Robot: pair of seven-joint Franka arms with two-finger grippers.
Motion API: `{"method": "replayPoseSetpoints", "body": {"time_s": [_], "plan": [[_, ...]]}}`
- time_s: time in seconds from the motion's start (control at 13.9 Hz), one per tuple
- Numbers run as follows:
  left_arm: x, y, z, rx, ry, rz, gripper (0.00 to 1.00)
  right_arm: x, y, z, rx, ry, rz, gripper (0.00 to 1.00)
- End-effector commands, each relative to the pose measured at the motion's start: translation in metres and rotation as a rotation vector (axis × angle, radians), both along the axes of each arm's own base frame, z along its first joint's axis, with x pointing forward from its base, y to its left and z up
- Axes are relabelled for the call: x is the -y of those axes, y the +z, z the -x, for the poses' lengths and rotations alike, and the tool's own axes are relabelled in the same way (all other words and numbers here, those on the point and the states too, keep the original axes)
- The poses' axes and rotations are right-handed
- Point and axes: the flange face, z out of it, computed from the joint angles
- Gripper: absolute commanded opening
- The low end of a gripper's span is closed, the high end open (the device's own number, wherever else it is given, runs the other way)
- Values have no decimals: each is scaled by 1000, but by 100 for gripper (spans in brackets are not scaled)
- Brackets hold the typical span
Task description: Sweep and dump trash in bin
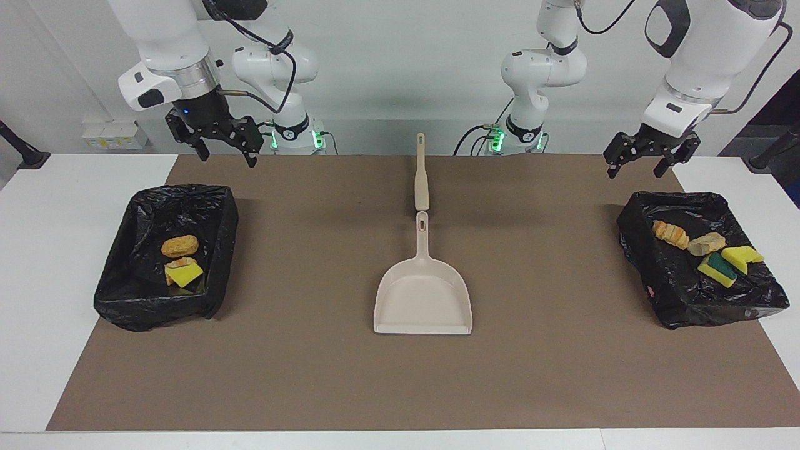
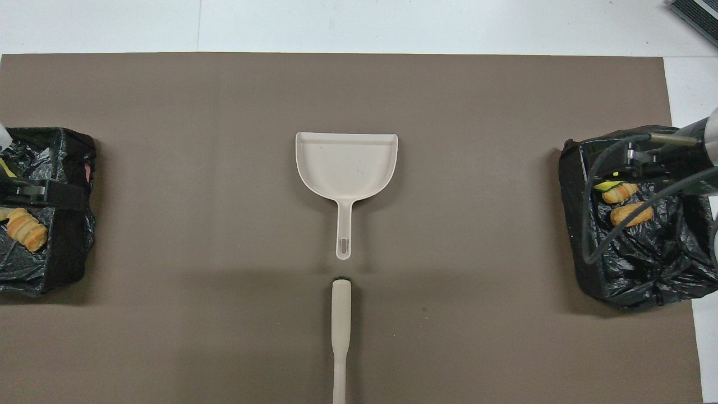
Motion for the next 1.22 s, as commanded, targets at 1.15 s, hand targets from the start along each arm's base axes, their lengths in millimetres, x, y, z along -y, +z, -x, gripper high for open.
{"method": "replayPoseSetpoints", "body": {"time_s": [1.15], "plan": [[-2, 88, 38, 1, 32, 85, 100, 6, 3, -2, 11, 4, -20, 100]]}}
